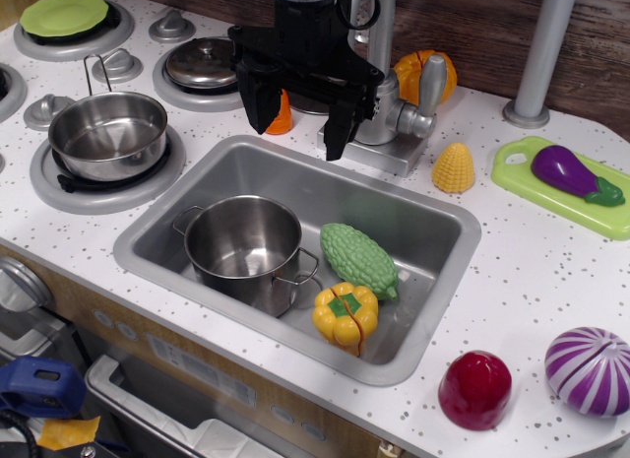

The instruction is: Turn faucet front to left

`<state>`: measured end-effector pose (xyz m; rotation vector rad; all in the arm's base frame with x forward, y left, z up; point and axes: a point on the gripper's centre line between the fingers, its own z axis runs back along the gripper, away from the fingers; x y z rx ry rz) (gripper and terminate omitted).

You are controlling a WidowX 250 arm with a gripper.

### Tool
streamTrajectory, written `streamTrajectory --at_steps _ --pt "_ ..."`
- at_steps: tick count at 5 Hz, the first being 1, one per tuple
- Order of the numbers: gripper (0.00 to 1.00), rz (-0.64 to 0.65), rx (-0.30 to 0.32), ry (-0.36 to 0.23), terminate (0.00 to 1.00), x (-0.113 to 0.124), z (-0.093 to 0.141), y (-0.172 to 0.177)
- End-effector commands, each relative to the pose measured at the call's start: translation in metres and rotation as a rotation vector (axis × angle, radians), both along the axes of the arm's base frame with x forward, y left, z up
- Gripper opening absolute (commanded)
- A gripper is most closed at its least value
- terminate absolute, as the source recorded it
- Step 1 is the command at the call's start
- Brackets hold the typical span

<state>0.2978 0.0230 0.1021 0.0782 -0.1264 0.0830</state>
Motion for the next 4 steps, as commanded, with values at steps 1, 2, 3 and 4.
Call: streamTrajectory --at_steps 1,2,3,4 --pt "1.0 0.0 0.0 0.0 0.0 0.0 0.0 0.0" --pt "1.0 0.016 0.039 -0.089 0.0 0.003 0.006 -0.011" --pt "1.0 -0.012 0.034 -0.174 0.0 0.012 0.01 -0.022" --pt "1.0 -0.032 0.007 -0.264 0.0 0.019 0.008 -0.032"
